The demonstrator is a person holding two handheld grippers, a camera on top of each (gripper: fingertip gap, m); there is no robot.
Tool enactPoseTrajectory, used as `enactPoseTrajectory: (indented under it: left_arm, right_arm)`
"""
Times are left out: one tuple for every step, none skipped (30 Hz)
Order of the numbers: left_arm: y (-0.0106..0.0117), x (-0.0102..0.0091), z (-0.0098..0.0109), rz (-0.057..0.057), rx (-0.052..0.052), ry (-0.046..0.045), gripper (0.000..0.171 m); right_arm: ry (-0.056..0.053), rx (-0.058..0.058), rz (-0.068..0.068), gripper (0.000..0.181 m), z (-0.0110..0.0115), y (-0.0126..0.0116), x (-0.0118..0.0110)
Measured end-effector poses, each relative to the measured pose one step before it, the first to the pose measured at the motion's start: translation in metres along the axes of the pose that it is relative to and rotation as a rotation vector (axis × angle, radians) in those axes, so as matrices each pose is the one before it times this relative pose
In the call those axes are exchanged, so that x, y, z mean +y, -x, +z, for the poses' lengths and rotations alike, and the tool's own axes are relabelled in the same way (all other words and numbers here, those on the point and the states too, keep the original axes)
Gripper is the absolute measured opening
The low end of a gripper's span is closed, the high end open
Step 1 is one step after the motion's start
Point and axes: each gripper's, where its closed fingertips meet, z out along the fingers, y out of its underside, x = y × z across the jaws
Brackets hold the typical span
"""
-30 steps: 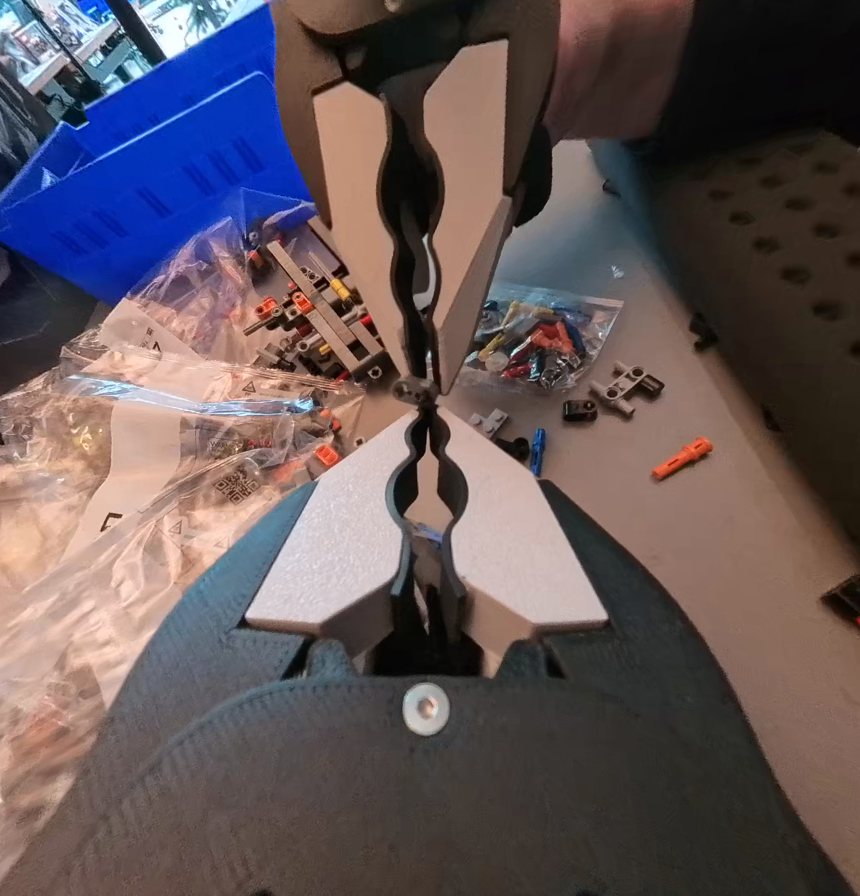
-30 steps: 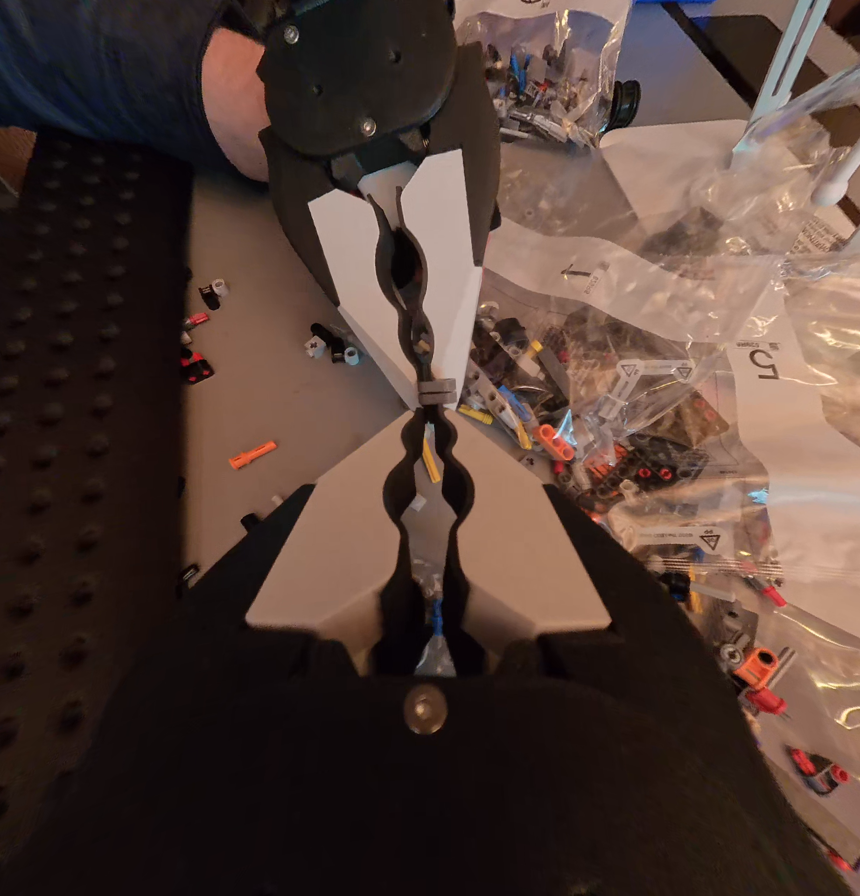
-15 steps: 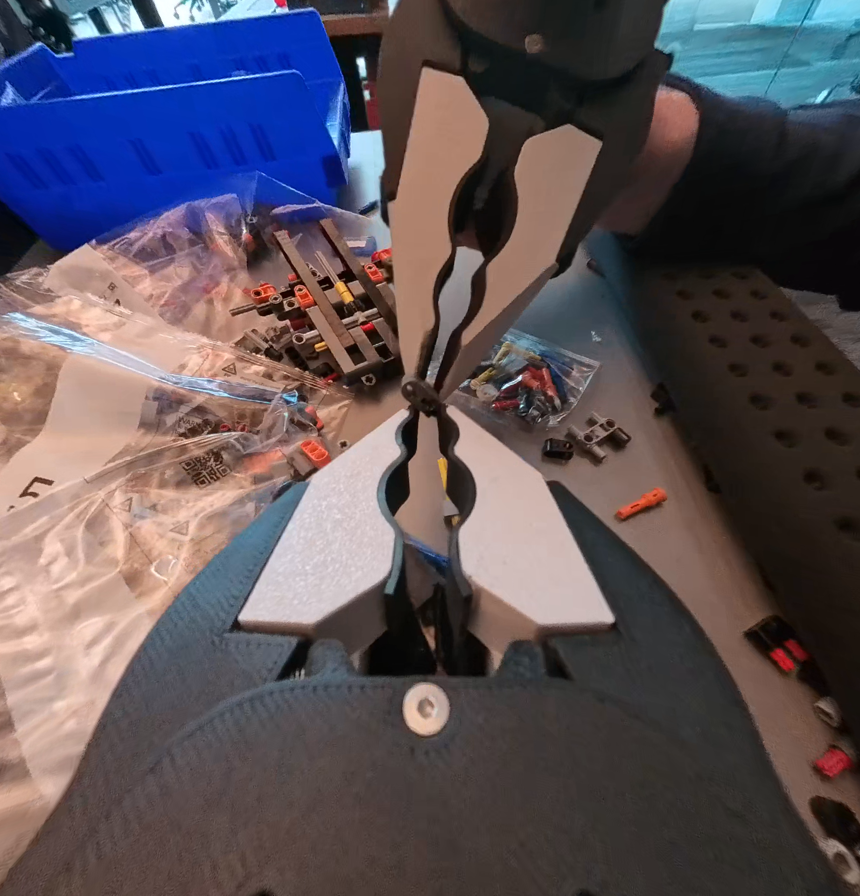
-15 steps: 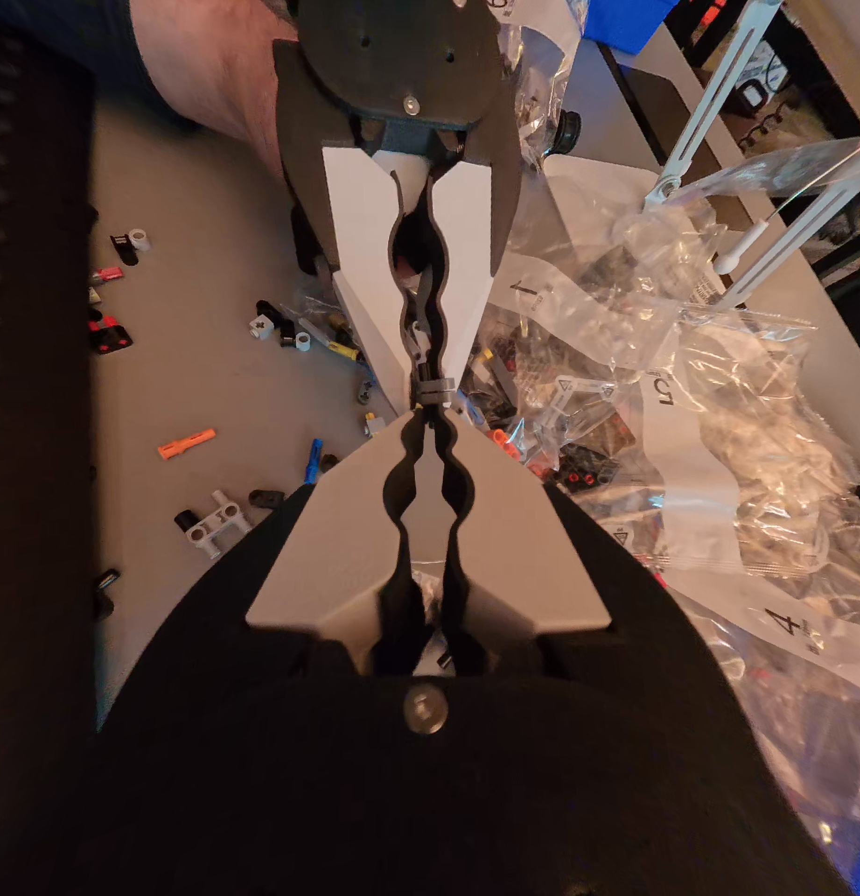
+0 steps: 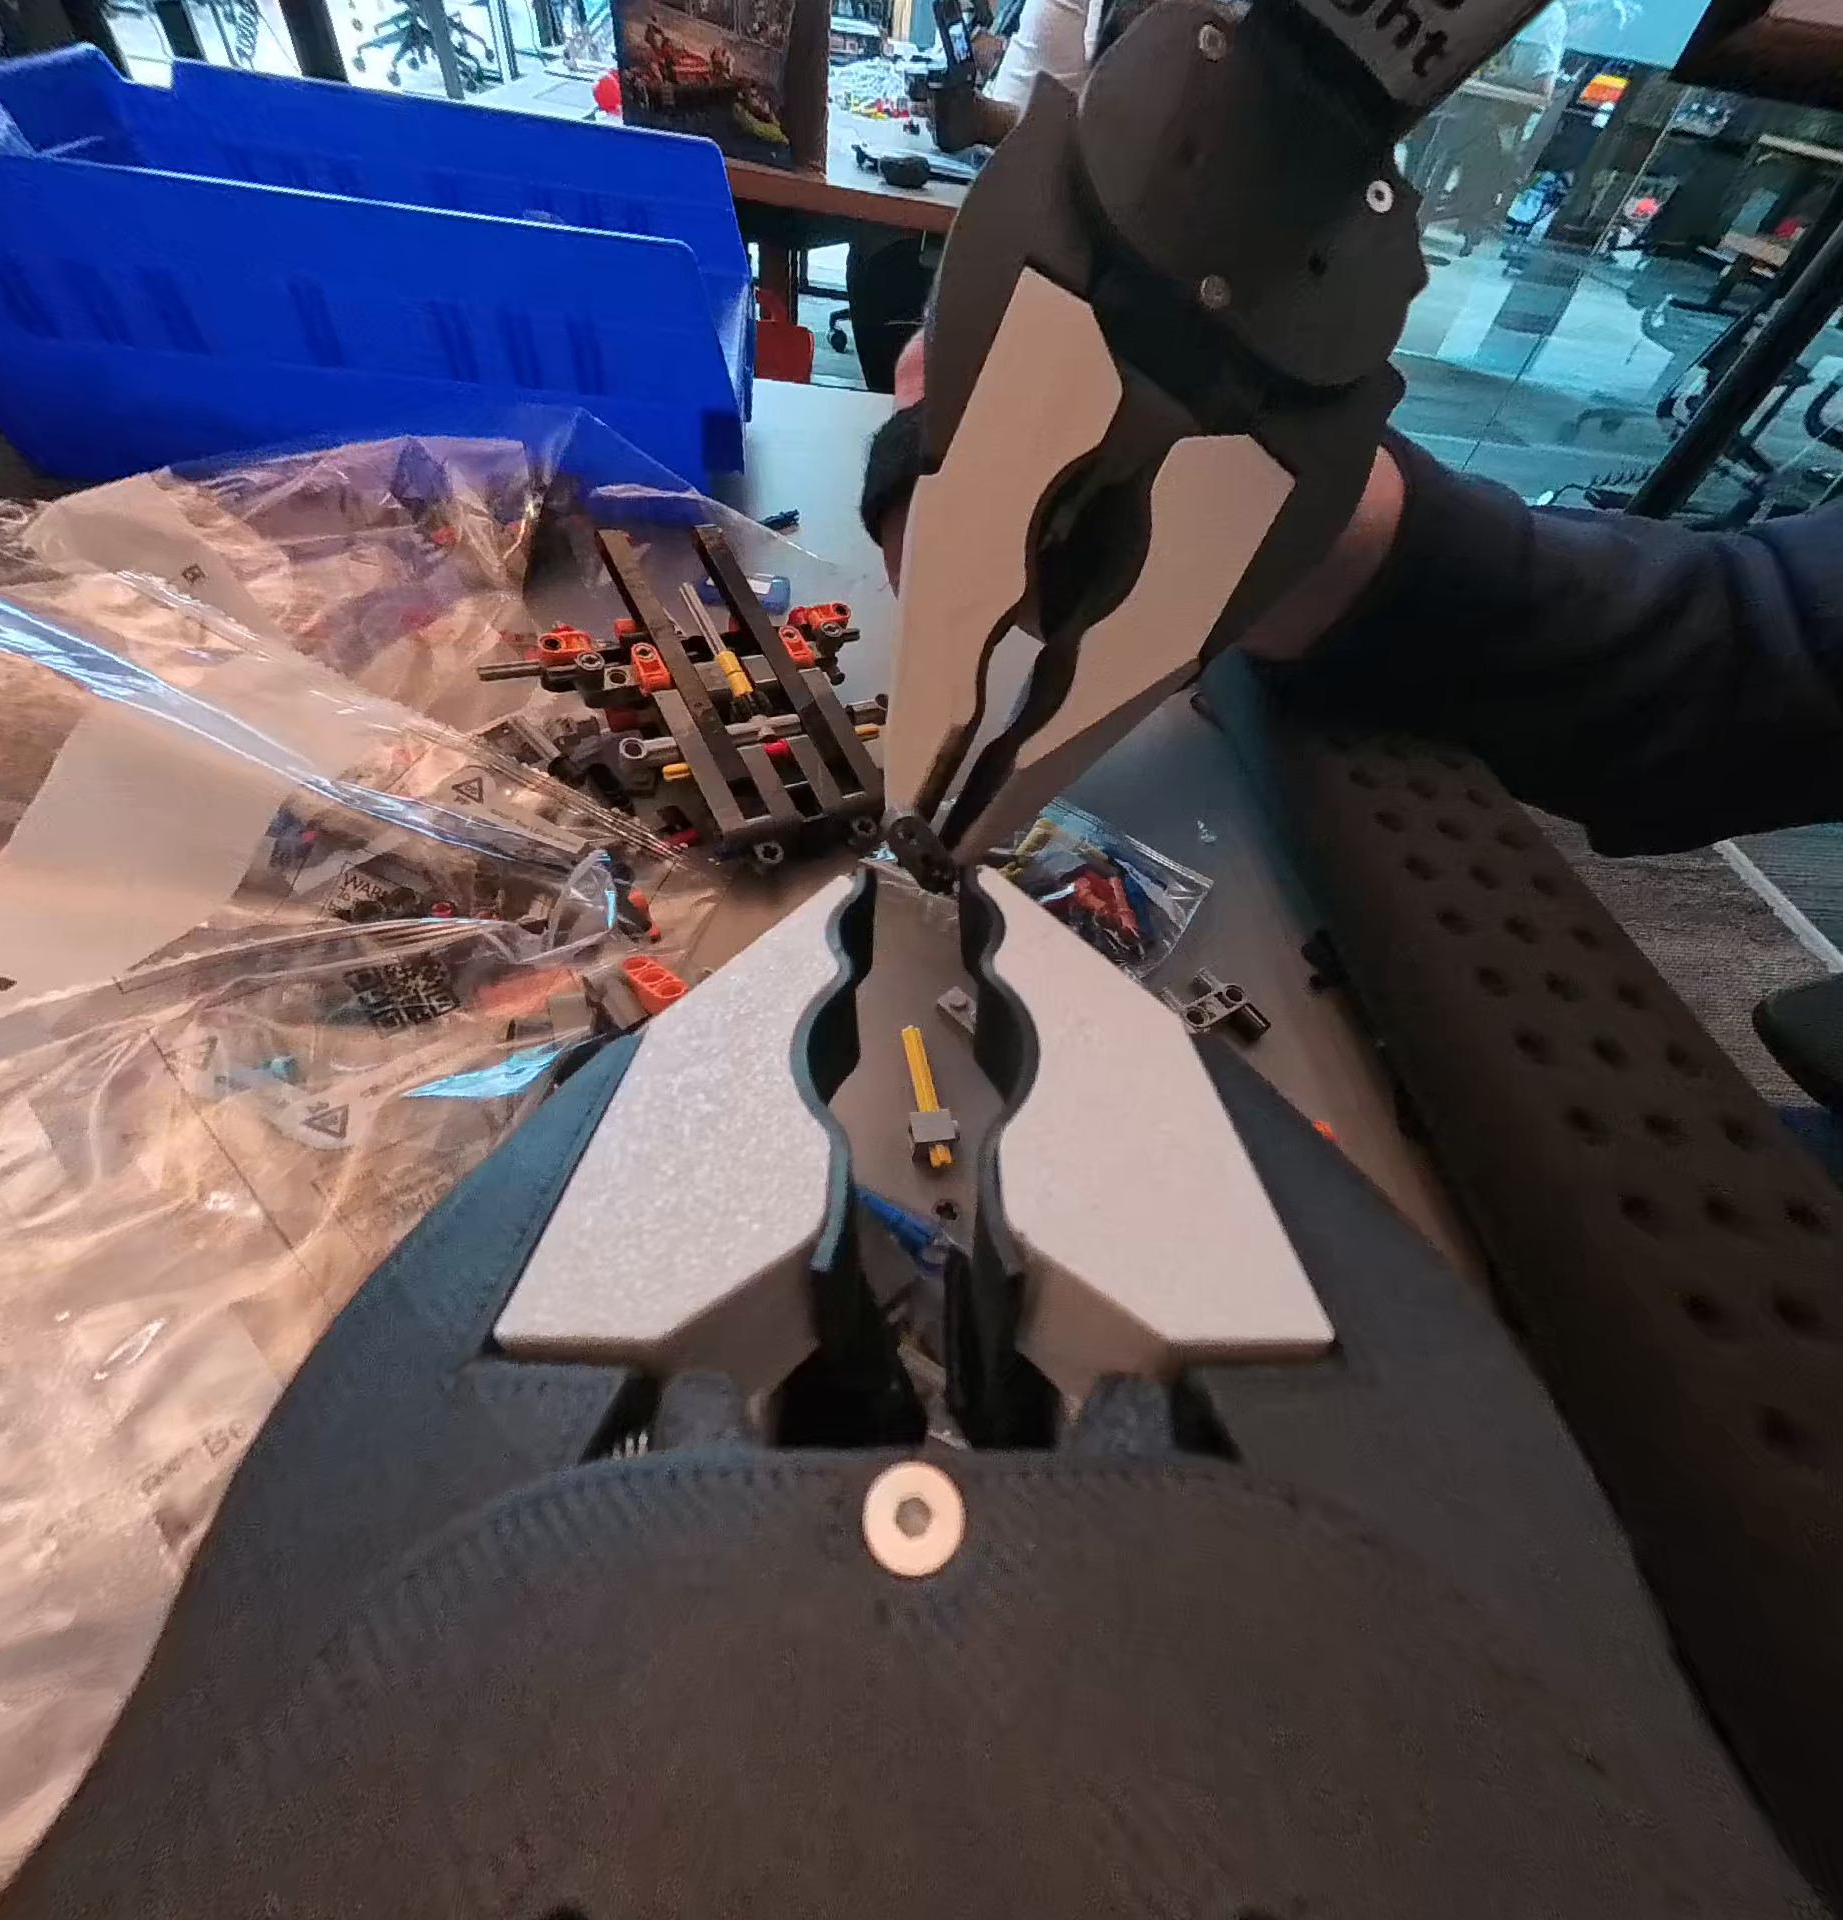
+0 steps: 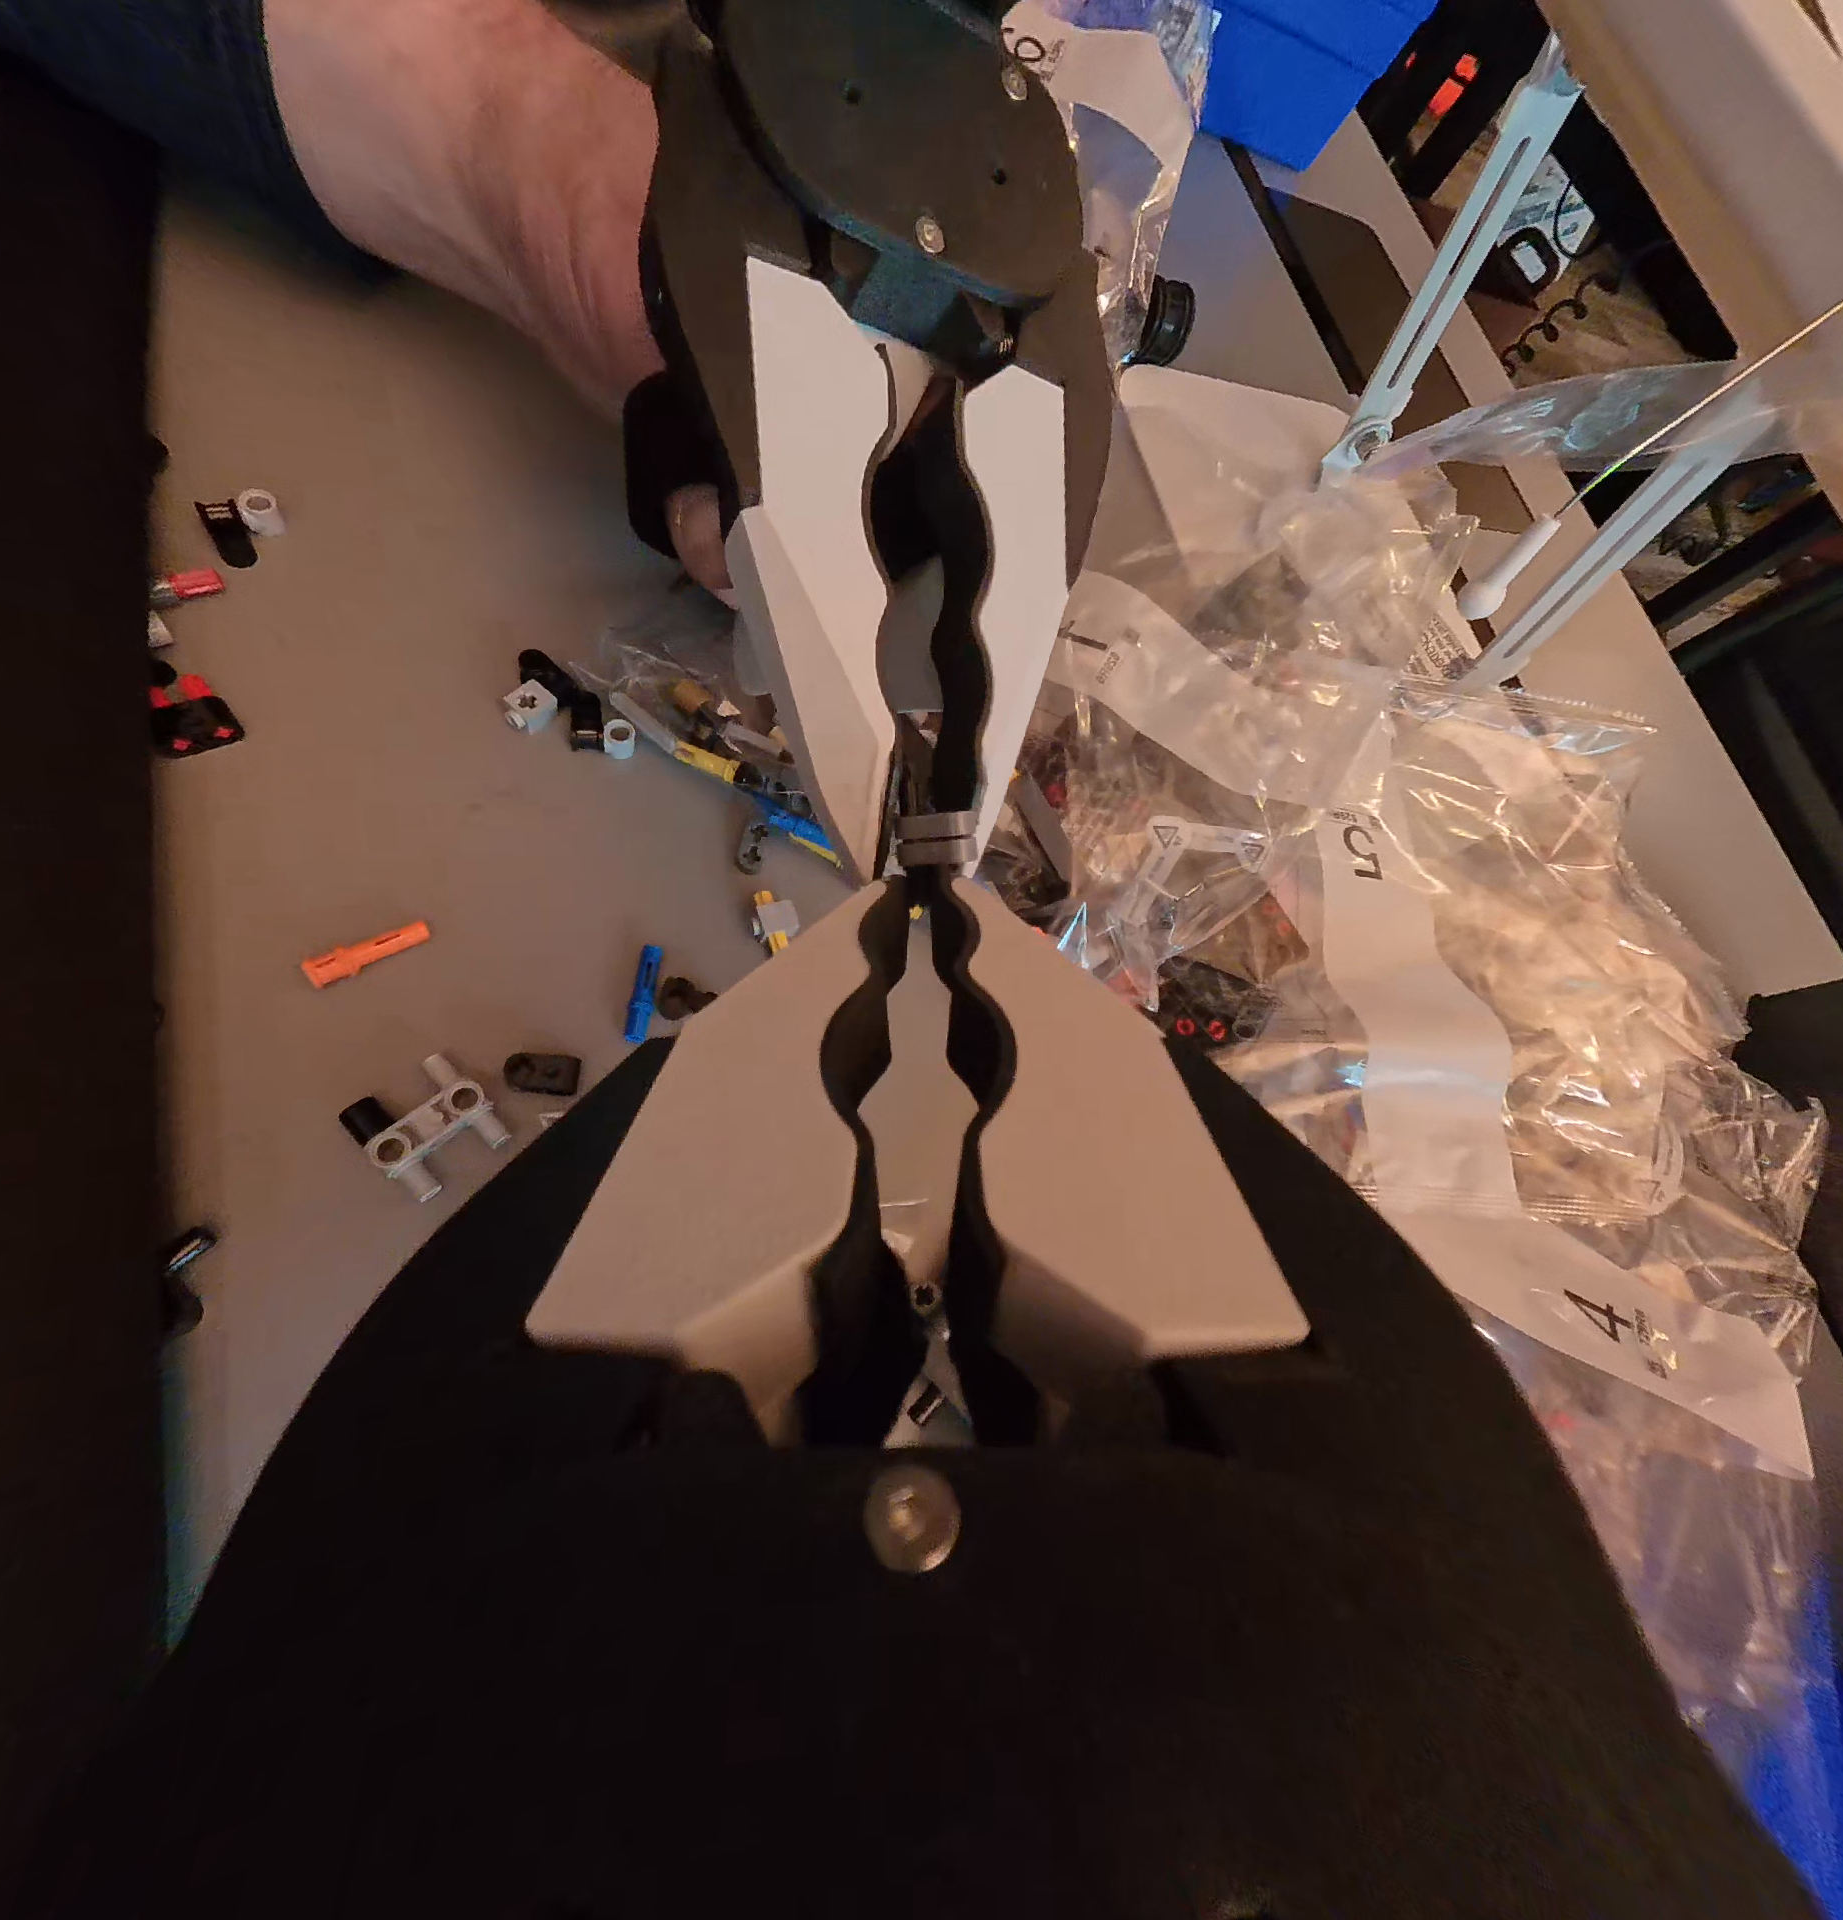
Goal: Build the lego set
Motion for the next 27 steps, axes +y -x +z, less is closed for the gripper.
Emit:
enactPoseTrajectory:
  left_arm:
    - [0.0002, -0.00057, -0.00036, -0.0003, -0.0014, -0.00404, 0.014]
    - [0.00031, -0.00061, -0.00045, -0.0035, 0.0003, -0.00486, 0.014]
    - [0.00061, -0.00056, -0.00052, -0.0062, 0.0, -0.00491, 0.014]
    - [0.00088, -0.00126, -0.00076, -0.0045, -0.0027, -0.009, 0.015]
    - [0.00024, -0.00068, -0.00049, -0.0041, 0.0011, -0.00438, 0.015]
    - [-0.0002, 0.0002, 0.00063, -0.0014, 0.0003, 0.00141, 0.014]
    - [-0.00027, 0.00039, 0.00044, -0.0012, 0.0004, 0.00248, 0.014]
    - [-0.0002, -0.00002, 0.00021, -0.0062, 0.0019, -0.0007, 0.014]
    - [0.00044, -0.00075, -0.00043, -0.0075, 0.001, -0.00504, 0.014]
    - [0.00055, -0.00098, -0.0008, -0.0082, 0.0023, -0.00723, 0.015]
    - [0.00036, -0.00037, -0.00057, -0.0067, 0.0023, -0.00362, 0.016]
    - [0.00022, -0.00021, -0.00014, -0.0022, -0.0005, -0.00245, 0.016]
    - [-0.00009, -0.00039, 0.00014, -0.0039, 0.0019, -0.00309, 0.016]
    - [-0.00013, -0.00005, -0.00003, -0.0048, 0.0028, -0.00133, 0.016]
    - [0.00024, -0.00029, -0.00016, -0.004, 0.0007, -0.00264, 0.016]
    - [0.00078, -0.00036, -0.00044, -0.0041, -0.0021, -0.00271, 0.017]
    - [0.00061, -0.00082, -0.00085, -0.0046, -0.0006, -0.0047, 0.017]
    - [0.00052, -0.00069, -0.00092, -0.0044, 0.0001, -0.00371, 0.018]
    - [0.00063, -0.00058, -0.00059, -0.0026, -0.0024, -0.00351, 0.019]
    - [0.00034, -0.00044, -0.00026, -0.0042, -0.0007, -0.00325, 0.019]
    - [0.00002, -0.00036, -0.00011, -0.0041, 0.0016, -0.00137, 0.019]
    - [0.00015, 0.00004, 0.00023, -0.0004, -0.0018, 0.0007, 0.019]
    - [0.00076, 0.00036, 0.00033, -0.0002, -0.0067, 0.0034, 0.019]
    - [0.0006, 0.00026, 0.00031, -0.0041, -0.0032, 0.00187, 0.019]
    - [-0.00032, -0.00015, 0.0001, -0.0036, 0.0025, -0.00051, 0.019]
    - [-0.0001, -0.00007, -0.00014, 0.0009, -0.0001, -0.00032, 0.019]
    - [0.00049, 0.00021, -0.0001, 0.0002, -0.0045, 0.0021, 0.019]
  right_arm:
    - [-0.0005, 0.0023, -0.0014, 0.002, -0.0005, -0.00023, -0.00017]
    - [-0.0005, 0.001, 0.0003, 0.001, -0.00024, -0.00018, -0.00011]
    - [0.0002, 0.0012, 0.0, 0.001, -0.00015, -0.00019, 0.00001]
    - [-0.0005, 0.0035, -0.0014, 0.001, -0.00015, -0.00034, -0.00019]
    - [-0.0008, 0.0022, 0.0001, 0.001, -0.00017, -0.0005, -0.00026]
    - [0.0013, 0.0012, -0.0003, 0.001, 0.00012, -0.00032, -0.00003]
    - [0.0039, 0.0008, -0.003, 0.001, 0.00017, 0.00022, 0.00063]
    - [0.0021, 0.001, -0.0016, 0.001, 0.00022, 0.00004, 0.00029]
    - [-0.0015, 0.0016, 0.0002, 0.001, -0.00014, -0.00031, -0.00038]
    - [-0.0045, 0.0016, 0.0005, 0.001, -0.00047, -0.00026, -0.00069]
    - [-0.0026, 0.001, 0.0013, 0.001, -0.00048, -0.0003, -0.00044]
    - [0.0008, 0.0024, -0.0015, 0.001, -0.00007, -0.00029, -0.00008]
    - [0.0009, 0.0023, -0.0026, 0.001, 0.00005, -0.00006, 0.0001]
    - [0.0002, 0.0004, 0.0008, 0.001, -0.00008, -0.00009, 0.00012]
    - [-0.0005, 0.0007, 0.0013, 0.001, -0.00014, -0.00022, 0.00003]
    - [-0.0008, 0.0012, 0.001, 0.001, -0.00012, -0.00032, -0.00001]
    - [-0.0007, 0.0016, 0.001, 0.001, -0.0001, -0.0004, -0.00014]
    - [0.0, 0.0005, 0.0018, 0.001, -0.00008, -0.00026, 0.00007]
    - [-0.0001, 0.001, 0.001, 0.002, -0.00011, -0.0002, 0.0]
    - [-0.0007, 0.0026, -0.0002, 0.002, -0.00024, -0.00034, -0.00017]
    - [-0.0007, 0.0012, 0.0011, 0.001, -0.0002, -0.00026, -0.00011]
    - [0.0023, 0.0004, 0.0006, 0.001, 0.00014, -0.00013, 0.00043]
    - [0.005, 0.0048, -0.0031, 0.001, 0.00021, -0.00048, 0.00063]
    - [0.0049, 0.0087, -0.0071, 0.001, 0.00013, -0.00056, 0.0003]
    - [0.0039, 0.0075, -0.0079, 0.001, 0.00012, -0.00019, -0.00033]
    - [0.0045, 0.0069, -0.0084, 0.001, 0.00039, 0.00002, -0.0003]
    - [0.0064, 0.0078, -0.0086, 0.001, 0.00044, -0.00019, 0.00023]
